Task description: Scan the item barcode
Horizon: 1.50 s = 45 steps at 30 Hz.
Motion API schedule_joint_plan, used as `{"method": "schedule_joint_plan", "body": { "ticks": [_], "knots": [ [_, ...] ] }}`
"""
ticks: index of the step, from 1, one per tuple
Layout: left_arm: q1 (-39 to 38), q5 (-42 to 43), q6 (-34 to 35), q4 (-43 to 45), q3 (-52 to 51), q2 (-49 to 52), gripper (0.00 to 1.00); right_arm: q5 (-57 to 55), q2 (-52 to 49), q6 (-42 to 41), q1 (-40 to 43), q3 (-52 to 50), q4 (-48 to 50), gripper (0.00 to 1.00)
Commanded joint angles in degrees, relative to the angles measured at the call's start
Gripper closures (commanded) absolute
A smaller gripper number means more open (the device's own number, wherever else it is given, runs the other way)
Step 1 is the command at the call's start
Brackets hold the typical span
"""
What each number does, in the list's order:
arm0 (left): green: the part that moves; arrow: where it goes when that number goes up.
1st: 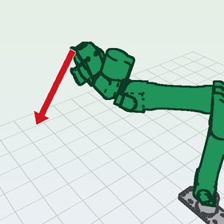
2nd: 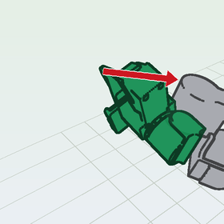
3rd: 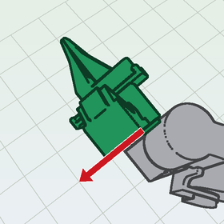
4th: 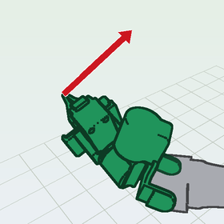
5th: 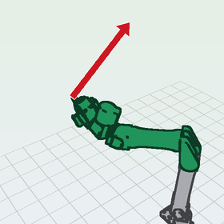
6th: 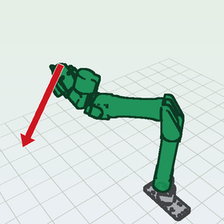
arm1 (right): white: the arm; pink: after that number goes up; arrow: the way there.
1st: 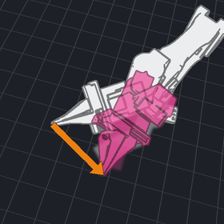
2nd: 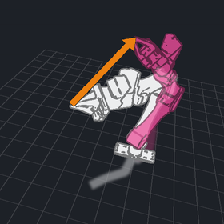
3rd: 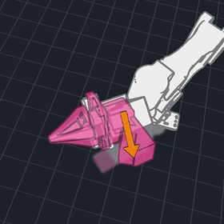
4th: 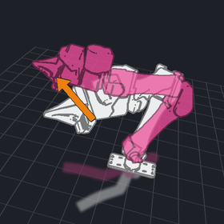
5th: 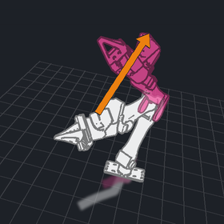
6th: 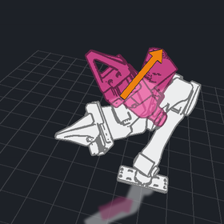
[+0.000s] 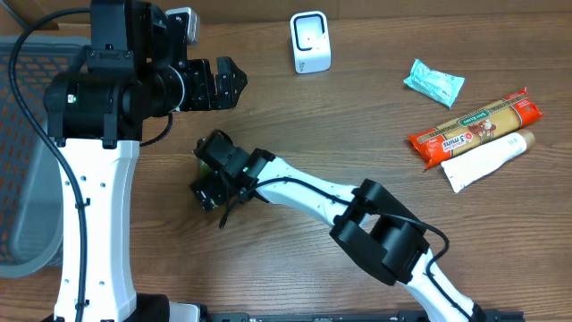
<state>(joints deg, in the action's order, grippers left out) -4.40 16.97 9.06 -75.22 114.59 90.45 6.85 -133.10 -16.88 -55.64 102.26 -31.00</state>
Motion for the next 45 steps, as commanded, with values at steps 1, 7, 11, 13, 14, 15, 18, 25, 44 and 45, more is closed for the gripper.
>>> {"method": "schedule_joint_plan", "body": {
  "ticks": [1, 7, 11, 13, 14, 15, 18, 25, 44, 45],
  "knots": [
    [0.2, 0.2, 0.0, 0.2, 0.3, 0.5, 0.0, -3.3, 0.0, 0.4, -0.3, 0.0, 0.2, 0.01],
    [0.3, 0.2, 0.0, 0.2, 0.3, 0.5, 0.0, -4.7, 0.0, -2.6, -0.2, 0.0, -2.3, 0.23],
    [0.3, 0.2, 0.0, 0.2, 0.3, 0.5, 0.01, -3.3, 0.0, -4.8, -0.1, 0.0, -6.2, 0.42],
    [0.3, 0.2, 0.0, 0.2, 0.3, 0.5, 0.01, -1.2, 0.1, -4.8, 0.1, 0.1, -8.6, 0.45],
    [0.3, 0.2, 0.0, 0.2, 0.3, 0.5, 0.01, -0.2, 0.2, -4.8, 0.4, 0.3, -9.9, 0.47],
    [0.3, 0.2, 0.0, 0.2, 0.3, 0.5, 0.0, 1.3, 0.6, -4.8, 1.1, 0.7, -12.4, 0.52],
    [0.3, 0.2, 0.0, 0.2, 0.3, 0.5, 0.0, 5.7, 2.1, -4.3, 3.7, 1.6, -17.9, 0.63],
    [0.2, 0.2, 0.0, 0.2, 0.3, 0.5, 0.0, 17.9, 8.5, 3.2, 13.1, 2.1, -28.2, 0.66],
    [0.3, 0.2, 0.0, 0.2, 0.3, 0.5, 0.01, 20.3, 10.0, 22.9, 28.2, -2.5, -38.3, 0.44],
    [0.3, 0.2, 0.0, 0.2, 0.3, 0.5, 0.0, 20.3, 10.0, 24.3, 27.7, -2.5, -37.8, 0.43]
  ]
}}
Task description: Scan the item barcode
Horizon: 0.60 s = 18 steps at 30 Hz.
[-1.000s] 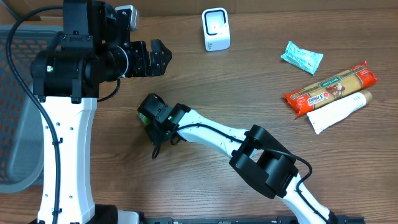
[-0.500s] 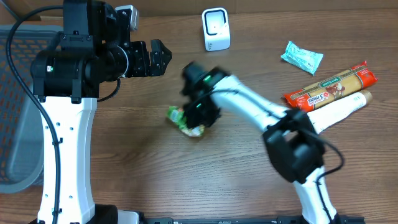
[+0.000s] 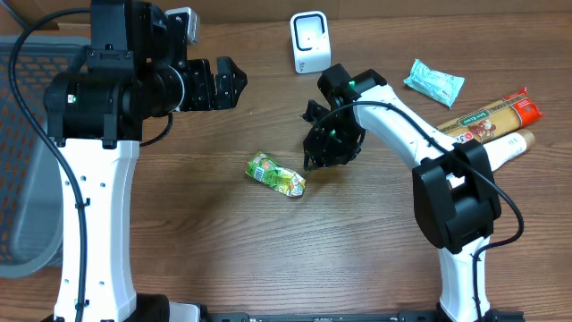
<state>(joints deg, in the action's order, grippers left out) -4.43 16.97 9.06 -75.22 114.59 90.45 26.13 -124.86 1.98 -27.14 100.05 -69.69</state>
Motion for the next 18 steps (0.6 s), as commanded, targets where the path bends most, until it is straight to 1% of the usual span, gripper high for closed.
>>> {"method": "schedule_joint_plan", "body": {
  "ticks": [1, 3, 5, 6, 9, 12, 14, 15, 18],
  "knots": [
    [0.3, 0.2, 0.0, 0.2, 0.3, 0.5, 0.0, 1.0, 1.7, 7.0, -1.5, -0.3, 1.4, 0.4],
    [0.3, 0.2, 0.0, 0.2, 0.3, 0.5, 0.0, 0.9, 1.7, 9.8, -2.9, -0.3, 2.0, 0.35],
    [0.3, 0.2, 0.0, 0.2, 0.3, 0.5, 0.0, 0.9, 1.7, 12.1, -4.6, -0.3, 2.6, 0.25],
    [0.3, 0.2, 0.0, 0.2, 0.3, 0.5, 0.0, 0.0, 1.7, 12.7, -5.6, -0.3, 2.8, 0.22],
    [0.3, 0.2, 0.0, 0.2, 0.3, 0.5, 0.01, -7.2, 1.7, 12.9, -8.5, -1.2, 4.0, 0.17],
    [0.3, 0.2, 0.0, 0.2, 0.3, 0.5, 0.01, -12.0, 1.5, 12.9, -10.7, -3.4, 6.1, 0.16],
    [0.3, 0.2, 0.0, 0.2, 0.3, 0.5, 0.0, -13.1, 1.5, 12.9, -11.6, -6.1, 8.8, 0.18],
    [0.3, 0.2, 0.0, 0.2, 0.3, 0.5, 0.0, -13.1, 1.5, 12.9, -11.8, -7.0, 9.6, 0.22],
    [0.3, 0.2, 0.0, 0.2, 0.3, 0.5, 0.0, -12.9, 1.5, 11.3, -11.4, -8.7, 11.0, 0.41]
  ]
}}
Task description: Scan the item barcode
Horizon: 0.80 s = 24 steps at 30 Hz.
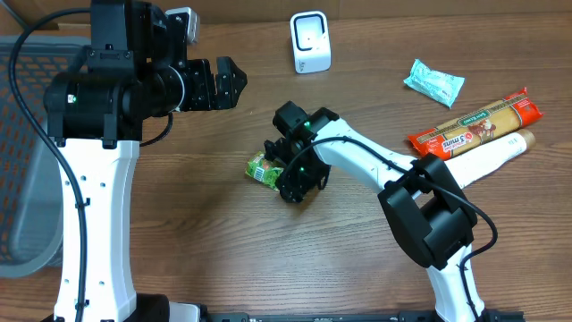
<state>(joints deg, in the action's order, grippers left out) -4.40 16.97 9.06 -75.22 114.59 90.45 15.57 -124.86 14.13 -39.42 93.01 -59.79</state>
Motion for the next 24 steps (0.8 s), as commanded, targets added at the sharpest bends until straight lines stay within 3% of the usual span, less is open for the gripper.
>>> {"method": "schedule_joint_plan", "body": {
  "ticks": [1, 8, 11, 12, 16, 24],
  "knots": [
    [0.3, 0.2, 0.0, 0.2, 0.3, 0.5, 0.0, -1.8, 1.5, -0.9, 1.2, -1.6, 0.9, 0.49],
    [0.2, 0.2, 0.0, 0.2, 0.3, 0.5, 0.0, 5.7, 1.5, -2.1, 3.8, -1.4, 0.8, 0.7],
    [0.3, 0.2, 0.0, 0.2, 0.3, 0.5, 0.01, 10.6, 1.6, -2.1, 5.4, -1.4, 0.6, 0.74],
    [0.3, 0.2, 0.0, 0.2, 0.3, 0.5, 0.0, 13.5, 1.8, -2.1, 6.8, -1.4, 0.4, 0.82],
    [0.3, 0.2, 0.0, 0.2, 0.3, 0.5, 0.0, 18.1, 2.6, -2.1, 10.0, -1.3, -0.5, 0.96],
    [0.3, 0.2, 0.0, 0.2, 0.3, 0.5, 0.0, 29.0, 5.3, -1.1, 15.2, -1.3, -2.6, 0.96]
  ]
}}
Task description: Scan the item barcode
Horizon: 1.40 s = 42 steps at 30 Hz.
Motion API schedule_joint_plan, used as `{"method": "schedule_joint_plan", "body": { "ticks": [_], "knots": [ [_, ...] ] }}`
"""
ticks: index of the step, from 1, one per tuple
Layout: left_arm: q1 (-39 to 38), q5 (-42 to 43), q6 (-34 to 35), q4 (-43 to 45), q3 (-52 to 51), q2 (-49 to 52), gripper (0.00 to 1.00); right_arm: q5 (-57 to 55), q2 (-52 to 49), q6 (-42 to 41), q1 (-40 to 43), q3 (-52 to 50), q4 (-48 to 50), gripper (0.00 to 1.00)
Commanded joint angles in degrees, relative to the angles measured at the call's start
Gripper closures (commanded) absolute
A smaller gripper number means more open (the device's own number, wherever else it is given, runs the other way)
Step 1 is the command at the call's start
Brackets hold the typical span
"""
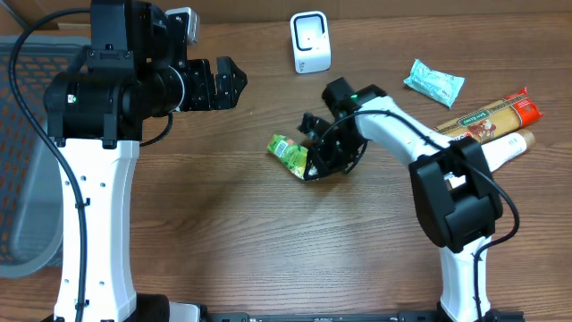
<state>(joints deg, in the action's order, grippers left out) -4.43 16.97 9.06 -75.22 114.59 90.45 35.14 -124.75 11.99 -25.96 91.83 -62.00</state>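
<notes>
A small green snack packet [286,149] is in the middle of the table, tilted. Its right end sits in my right gripper [310,161], which looks shut on it. The white barcode scanner [310,42] stands upright at the table's far edge, behind the packet and a little to its right. My left gripper [231,81] hovers open at the upper left with nothing between its fingers, well away from the packet.
A teal packet [433,82], an orange pasta pack [475,128] and a white tube [487,159] lie at the right. A grey mesh basket [22,179] stands at the left edge, behind the left arm's white column [94,224].
My right gripper was down over the packet left of centre. It now sits further right and nearer the scanner, and the packet has moved with it. The left arm has not moved.
My right gripper was first stretched far left, on the packet below the left gripper. Then the packet lay loose at mid-table with the gripper apart to its right. The gripper then covered the packet, and now holds it further right, nearer the scanner.
</notes>
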Motion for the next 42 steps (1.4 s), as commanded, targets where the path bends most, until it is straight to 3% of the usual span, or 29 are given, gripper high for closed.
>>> {"method": "schedule_joint_plan", "body": {
  "ticks": [1, 7, 17, 19, 23, 25, 28, 31, 34, 38, 42],
  "knots": [
    [0.3, 0.2, 0.0, 0.2, 0.3, 0.5, 0.0, 11.6, 6.1, 2.2, 2.4, -0.1, -0.7, 0.96],
    [0.3, 0.2, 0.0, 0.2, 0.3, 0.5, 0.01, 19.1, 15.4, 2.7, 8.1, -0.1, -0.5, 0.96],
    [0.3, 0.2, 0.0, 0.2, 0.3, 0.5, 0.0, 11.8, 18.5, -5.4, 9.4, -5.0, -1.7, 0.96],
    [0.3, 0.2, 0.0, 0.2, 0.3, 0.5, 0.0, 10.7, 18.5, -9.7, 8.1, -8.3, 1.4, 0.96],
    [0.3, 0.2, 0.0, 0.2, 0.3, 0.5, 0.01, 3.5, 18.5, -28.5, 4.9, -19.2, 15.3, 0.96],
    [0.3, 0.2, 0.0, 0.2, 0.3, 0.5, 0.0, 0.8, 18.5, -34.1, 4.2, -23.3, 20.5, 0.96],
    [0.3, 0.2, 0.0, 0.2, 0.3, 0.5, 0.0, -0.8, 18.5, -34.8, 3.8, -25.7, 22.4, 0.85],
    [0.3, 0.2, 0.0, 0.2, 0.3, 0.5, 0.01, -1.7, 18.5, -31.4, 3.8, -25.2, 19.6, 0.59],
    [0.3, 0.2, 0.0, 0.2, 0.3, 0.5, 0.0, -2.3, 18.5, -28.4, 4.4, -24.8, 18.3, 0.44],
    [0.3, 0.2, 0.0, 0.2, 0.3, 0.5, 0.0, -3.2, 18.5, -21.4, 4.7, -24.8, 18.5, 0.36],
    [0.3, 0.2, 0.0, 0.2, 0.3, 0.5, 0.01, -9.1, 18.5, -17.3, 4.3, -24.8, 19.4, 0.35]
  ]
}}
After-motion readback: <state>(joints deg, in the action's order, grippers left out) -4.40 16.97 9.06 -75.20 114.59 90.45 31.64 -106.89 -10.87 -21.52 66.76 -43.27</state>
